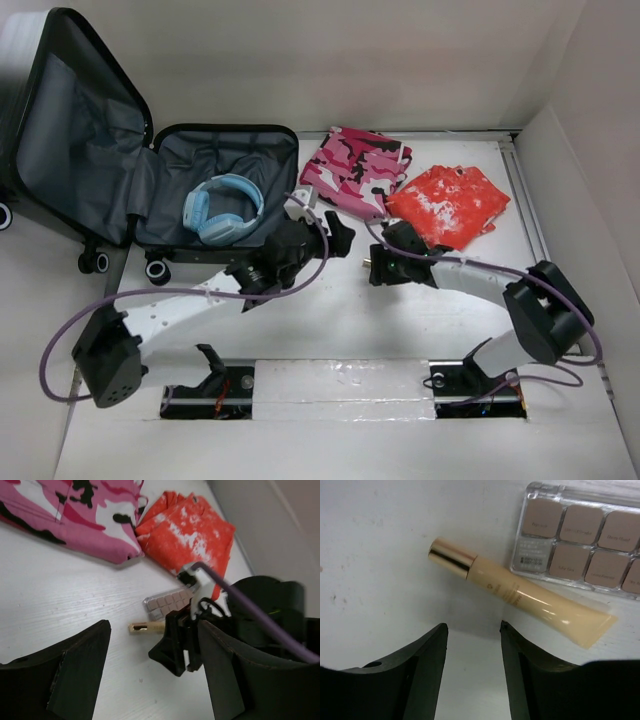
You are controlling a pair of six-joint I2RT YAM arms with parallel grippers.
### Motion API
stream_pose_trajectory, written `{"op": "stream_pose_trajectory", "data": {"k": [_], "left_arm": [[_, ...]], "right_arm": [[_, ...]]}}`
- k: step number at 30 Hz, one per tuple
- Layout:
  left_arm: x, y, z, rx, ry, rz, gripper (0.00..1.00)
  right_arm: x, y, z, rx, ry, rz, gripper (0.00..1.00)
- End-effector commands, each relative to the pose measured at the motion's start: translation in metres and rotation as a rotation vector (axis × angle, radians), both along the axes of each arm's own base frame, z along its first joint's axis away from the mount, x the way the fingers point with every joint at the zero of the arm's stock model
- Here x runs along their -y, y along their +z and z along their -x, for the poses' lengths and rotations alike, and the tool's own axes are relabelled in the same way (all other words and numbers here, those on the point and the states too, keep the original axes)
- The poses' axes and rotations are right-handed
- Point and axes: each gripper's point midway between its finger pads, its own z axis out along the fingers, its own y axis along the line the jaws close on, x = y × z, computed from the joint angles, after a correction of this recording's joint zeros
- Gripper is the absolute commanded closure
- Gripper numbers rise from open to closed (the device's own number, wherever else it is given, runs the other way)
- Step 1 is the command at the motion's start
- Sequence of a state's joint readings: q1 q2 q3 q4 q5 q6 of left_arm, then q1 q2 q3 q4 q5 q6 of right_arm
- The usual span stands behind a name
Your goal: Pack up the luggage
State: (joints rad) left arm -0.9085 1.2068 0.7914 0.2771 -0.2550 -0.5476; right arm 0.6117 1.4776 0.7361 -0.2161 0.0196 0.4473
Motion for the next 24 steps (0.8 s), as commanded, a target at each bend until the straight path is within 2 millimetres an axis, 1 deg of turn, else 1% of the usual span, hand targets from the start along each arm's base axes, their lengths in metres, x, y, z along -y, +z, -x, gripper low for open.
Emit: {"op": "stream_pose_trajectory", "data": {"k": [1, 2, 3, 4, 5, 6, 7, 8, 9, 10, 11, 12, 14, 16, 17, 18, 19, 20, 21, 22, 23, 24], "left_arm": [[-0.016, 0.049, 0.003, 0.101, 0.038, 0.082, 0.34], [-0.020, 0.059, 0.006, 0.118, 0.038, 0.104, 0.34], [-0.024, 0.061, 0.007, 0.120, 0.047, 0.104, 0.34], [-0.026, 0.067, 0.008, 0.129, 0.046, 0.103, 0.34], [-0.029, 0.072, 0.008, 0.140, 0.058, 0.114, 0.34], [-0.035, 0.080, 0.012, 0.150, 0.058, 0.127, 0.34], [-0.037, 0.086, 0.014, 0.165, 0.057, 0.133, 0.34], [-0.042, 0.089, 0.015, 0.170, 0.069, 0.137, 0.34], [-0.047, 0.093, 0.017, 0.180, 0.079, 0.148, 0.34], [-0.048, 0.096, 0.018, 0.185, 0.079, 0.156, 0.34], [-0.052, 0.100, 0.018, 0.194, 0.092, 0.164, 0.34], [-0.052, 0.100, 0.018, 0.194, 0.092, 0.164, 0.34], [-0.052, 0.097, 0.018, 0.194, 0.092, 0.164, 0.34], [-0.049, 0.099, 0.018, 0.193, 0.083, 0.165, 0.34], [-0.047, 0.095, 0.016, 0.187, 0.082, 0.157, 0.34], [-0.047, 0.095, 0.016, 0.187, 0.082, 0.157, 0.34], [-0.047, 0.092, 0.014, 0.180, 0.082, 0.148, 0.34], [-0.045, 0.088, 0.012, 0.174, 0.082, 0.139, 0.34], [-0.045, 0.088, 0.012, 0.174, 0.082, 0.139, 0.34], [-0.042, 0.084, 0.012, 0.166, 0.073, 0.132, 0.34], [-0.041, 0.081, 0.011, 0.160, 0.072, 0.123, 0.34], [-0.041, 0.076, 0.011, 0.155, 0.072, 0.116, 0.34]], "right_arm": [[-0.009, 0.004, -0.012, 0.046, -0.032, 0.040, 0.48], [-0.016, 0.004, -0.010, 0.034, -0.020, 0.025, 0.53], [-0.020, 0.000, -0.006, 0.021, -0.017, 0.027, 0.57], [-0.025, 0.000, -0.005, 0.020, -0.004, 0.028, 0.57], [-0.032, 0.002, 0.001, 0.017, 0.024, 0.030, 0.57], [-0.035, 0.004, 0.006, 0.012, 0.026, 0.025, 0.57], [-0.036, 0.015, 0.006, 0.040, 0.029, 0.015, 0.57], [-0.032, 0.021, 0.007, 0.047, 0.022, 0.023, 0.56], [-0.033, 0.030, 0.006, 0.063, 0.021, 0.009, 0.56], [-0.030, 0.044, 0.003, 0.103, 0.005, -0.001, 0.53], [-0.023, 0.052, -0.004, 0.133, -0.018, 0.013, 0.51], [-0.020, 0.055, -0.007, 0.140, -0.030, 0.008, 0.47], [-0.015, 0.061, -0.019, 0.158, -0.043, 0.014, 0.44], [-0.011, 0.060, -0.026, 0.151, -0.053, 0.027, 0.42], [-0.008, 0.055, -0.032, 0.151, -0.058, 0.038, 0.41], [-0.009, 0.059, -0.040, 0.173, -0.055, 0.034, 0.41], [-0.008, 0.057, -0.045, 0.182, -0.055, 0.038, 0.41], [-0.014, 0.059, -0.051, 0.198, -0.034, 0.027, 0.41], [-0.016, 0.053, -0.058, 0.192, -0.008, 0.037, 0.41], [-0.028, 0.053, -0.059, 0.184, 0.043, 0.006, 0.41], [-0.034, 0.057, -0.066, 0.200, 0.073, -0.012, 0.41], [-0.040, 0.051, -0.068, 0.198, 0.126, -0.006, 0.41]]}}
